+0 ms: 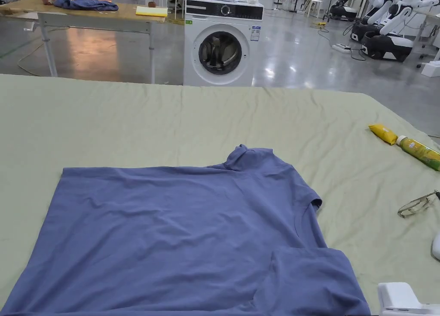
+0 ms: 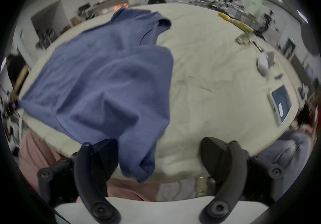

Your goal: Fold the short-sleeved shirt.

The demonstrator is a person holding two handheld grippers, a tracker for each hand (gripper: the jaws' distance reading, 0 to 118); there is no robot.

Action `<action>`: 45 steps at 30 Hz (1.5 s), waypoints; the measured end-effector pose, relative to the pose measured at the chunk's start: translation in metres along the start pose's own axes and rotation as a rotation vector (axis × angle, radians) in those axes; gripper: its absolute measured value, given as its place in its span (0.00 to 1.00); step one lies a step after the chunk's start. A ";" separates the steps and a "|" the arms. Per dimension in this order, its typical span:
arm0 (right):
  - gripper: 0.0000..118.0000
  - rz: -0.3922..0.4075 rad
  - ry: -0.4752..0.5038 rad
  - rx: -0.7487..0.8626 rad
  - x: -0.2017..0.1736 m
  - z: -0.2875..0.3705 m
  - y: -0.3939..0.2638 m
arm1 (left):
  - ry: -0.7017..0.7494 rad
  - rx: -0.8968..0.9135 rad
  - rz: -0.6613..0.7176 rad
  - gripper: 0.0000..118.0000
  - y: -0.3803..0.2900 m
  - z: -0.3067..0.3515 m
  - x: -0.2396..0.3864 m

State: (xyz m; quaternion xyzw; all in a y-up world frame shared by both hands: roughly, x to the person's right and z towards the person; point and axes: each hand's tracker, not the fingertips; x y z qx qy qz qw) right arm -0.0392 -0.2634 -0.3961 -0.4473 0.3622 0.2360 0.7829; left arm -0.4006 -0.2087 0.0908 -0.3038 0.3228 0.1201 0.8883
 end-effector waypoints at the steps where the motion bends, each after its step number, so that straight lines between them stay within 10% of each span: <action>1: 0.75 0.026 -0.010 0.007 -0.003 0.005 0.001 | 0.003 -0.011 -0.003 0.00 0.000 -0.001 0.000; 2: 0.63 0.029 0.018 0.026 -0.004 0.011 0.002 | 0.006 -0.015 -0.004 0.00 -0.001 -0.003 -0.001; 4: 0.02 0.039 0.095 0.055 -0.005 0.021 0.003 | 0.001 -0.020 -0.004 0.00 -0.003 -0.002 0.000; 24: 0.02 -0.146 0.250 0.025 0.013 0.108 0.061 | 0.011 -0.023 -0.091 0.00 0.061 0.006 -0.015; 36: 0.03 -0.347 0.267 -0.131 0.024 -0.024 0.245 | -0.016 -0.139 -0.044 0.00 0.149 -0.154 -0.059; 38: 0.10 -0.405 0.229 -0.125 0.019 -0.050 0.252 | -0.026 -0.150 -0.029 0.05 0.149 -0.173 -0.062; 42: 0.93 -0.425 0.162 0.015 0.008 -0.065 0.246 | 0.010 -0.092 0.034 0.77 0.146 -0.181 -0.064; 45: 0.96 -0.431 0.162 0.153 0.000 -0.044 0.229 | -0.022 0.009 0.101 0.77 0.144 -0.165 -0.063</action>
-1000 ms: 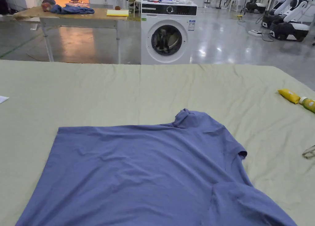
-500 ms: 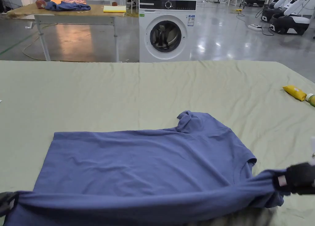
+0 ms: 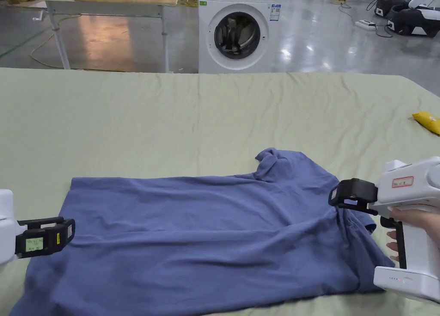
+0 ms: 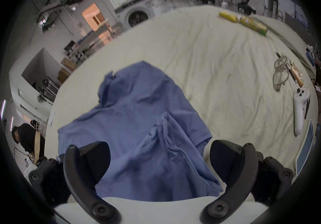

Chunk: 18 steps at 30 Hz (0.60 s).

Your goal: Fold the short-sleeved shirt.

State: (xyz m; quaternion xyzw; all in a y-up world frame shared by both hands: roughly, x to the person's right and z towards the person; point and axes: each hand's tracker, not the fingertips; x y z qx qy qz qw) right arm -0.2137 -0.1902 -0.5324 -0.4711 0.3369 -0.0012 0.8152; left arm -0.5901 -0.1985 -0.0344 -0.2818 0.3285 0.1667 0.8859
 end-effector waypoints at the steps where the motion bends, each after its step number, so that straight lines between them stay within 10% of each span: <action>1: 0.96 0.006 0.009 0.038 -0.002 0.009 -0.006 | -0.002 0.015 0.016 0.77 -0.003 0.009 0.002; 5: 0.93 0.114 0.106 0.203 -0.011 0.065 -0.049 | 0.023 0.158 0.041 0.76 -0.021 0.057 0.016; 7: 0.62 0.181 0.182 0.363 -0.016 0.099 -0.083 | 0.013 0.277 0.068 0.59 -0.042 0.093 0.027; 9: 0.00 0.230 0.197 0.496 -0.022 0.126 -0.118 | 0.036 0.384 0.087 0.05 -0.063 0.124 0.038; 18: 0.00 0.244 0.258 0.641 -0.038 0.178 -0.181 | 0.175 0.282 0.094 0.00 -0.094 0.171 0.038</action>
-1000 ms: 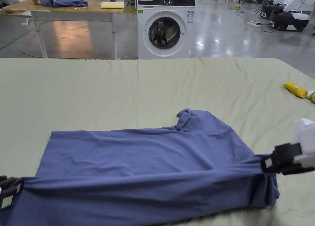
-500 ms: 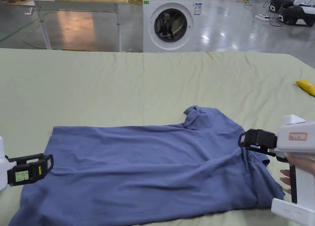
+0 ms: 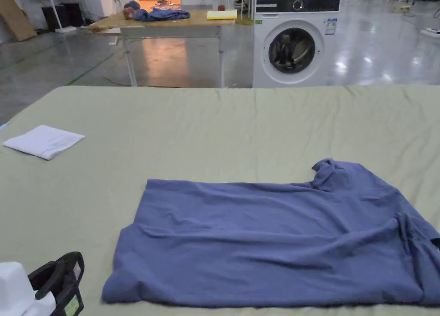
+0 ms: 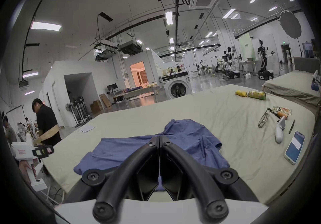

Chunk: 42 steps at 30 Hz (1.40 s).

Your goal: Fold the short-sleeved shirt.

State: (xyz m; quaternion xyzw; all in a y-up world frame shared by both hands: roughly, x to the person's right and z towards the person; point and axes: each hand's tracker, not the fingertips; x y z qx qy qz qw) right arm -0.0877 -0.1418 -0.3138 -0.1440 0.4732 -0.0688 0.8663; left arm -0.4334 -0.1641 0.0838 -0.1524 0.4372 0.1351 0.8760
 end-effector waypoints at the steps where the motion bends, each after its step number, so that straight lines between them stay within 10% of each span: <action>1: 0.00 -0.009 0.021 -0.013 -0.005 -0.002 0.002 | 0.010 -0.074 -0.014 0.00 0.004 -0.009 -0.005; 4: 0.00 0.010 0.045 -0.029 -0.007 -0.006 0.006 | -0.060 -0.287 0.027 0.06 0.009 -0.050 -0.018; 5: 0.00 0.015 0.054 -0.031 0.005 -0.009 -0.001 | -0.099 -0.326 0.041 0.22 0.005 -0.063 -0.021; 7: 0.00 0.021 0.061 -0.034 0.007 -0.011 -0.001 | -0.066 -0.391 0.047 0.84 0.000 -0.094 -0.019; 8: 0.00 0.019 0.063 -0.036 0.008 -0.012 -0.001 | -0.051 -0.396 0.033 0.90 -0.004 -0.104 -0.019; 20: 0.00 0.023 0.069 -0.090 0.016 -0.014 -0.016 | 0.094 -0.547 -0.108 0.91 -0.065 -0.188 0.006; 23: 0.00 0.010 0.051 -0.070 0.002 -0.010 -0.014 | 0.117 -0.529 -0.132 0.73 -0.057 -0.174 0.016; 25: 0.00 -0.017 0.047 -0.072 0.008 -0.010 -0.012 | 0.084 -0.471 -0.163 0.17 -0.049 -0.153 0.028; 27: 0.00 -0.044 0.041 -0.070 0.015 -0.010 -0.010 | 0.019 -0.426 -0.200 0.00 -0.043 -0.137 0.035; 37: 0.03 -0.127 -0.056 -0.372 0.116 -0.077 0.033 | -0.050 -0.367 -0.097 0.00 -0.002 -0.115 0.018; 38: 0.20 -0.152 -0.062 -0.433 0.127 -0.088 0.031 | -0.049 -0.370 -0.102 0.00 -0.002 -0.115 0.018; 40: 0.89 -0.185 -0.074 -0.588 0.145 -0.115 0.018 | -0.049 -0.379 -0.129 0.00 0.001 -0.113 0.022; 42: 0.94 -0.173 -0.061 -0.636 0.155 -0.133 0.003 | -0.043 -0.390 -0.152 0.00 -0.003 -0.116 0.024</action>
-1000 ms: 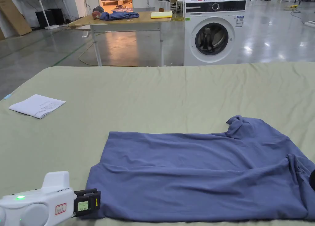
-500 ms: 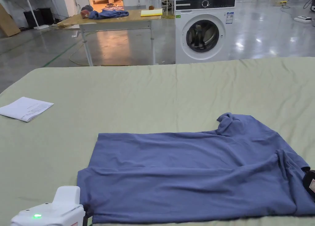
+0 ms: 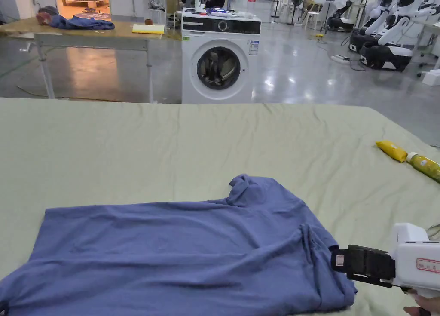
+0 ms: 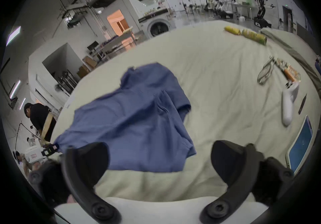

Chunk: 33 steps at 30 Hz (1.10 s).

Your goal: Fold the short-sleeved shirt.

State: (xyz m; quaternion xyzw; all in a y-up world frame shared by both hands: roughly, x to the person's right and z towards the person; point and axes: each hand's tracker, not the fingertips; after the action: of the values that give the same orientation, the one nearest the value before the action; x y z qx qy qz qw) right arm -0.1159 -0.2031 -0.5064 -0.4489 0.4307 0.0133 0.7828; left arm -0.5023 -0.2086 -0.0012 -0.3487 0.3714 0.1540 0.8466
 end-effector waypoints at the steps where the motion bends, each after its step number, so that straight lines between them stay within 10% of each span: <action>1: 0.94 0.009 -0.058 -0.041 0.001 -0.014 -0.002 | 0.001 -0.004 -0.002 0.00 0.001 0.000 0.002; 4: 0.91 0.010 -0.143 -0.151 0.022 -0.050 0.003 | 0.003 -0.018 0.000 0.00 -0.002 -0.002 0.003; 10: 0.53 0.205 -0.265 -0.244 0.009 -0.071 0.001 | -0.003 -0.059 0.022 0.00 -0.008 -0.014 -0.002; 12: 0.11 0.290 -0.286 -0.289 -0.007 -0.068 0.000 | -0.003 -0.075 0.016 0.00 -0.011 -0.019 -0.002; 13: 0.07 0.339 -0.264 -0.312 -0.014 -0.066 0.000 | -0.002 -0.085 0.011 0.00 -0.013 -0.021 -0.003; 16: 0.07 0.441 -0.247 -0.333 -0.033 -0.057 -0.003 | -0.002 -0.094 0.010 0.00 -0.014 -0.022 -0.002; 33: 0.08 0.064 -0.174 -0.311 -0.002 0.063 -0.094 | -0.121 -0.225 -0.009 0.00 -0.056 0.051 -0.039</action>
State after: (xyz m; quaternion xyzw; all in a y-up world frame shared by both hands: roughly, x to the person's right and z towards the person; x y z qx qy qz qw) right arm -0.0371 -0.2131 -0.4260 -0.5478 0.3680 0.1434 0.7376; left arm -0.4734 -0.2128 0.0787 -0.4332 0.2983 0.2116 0.8237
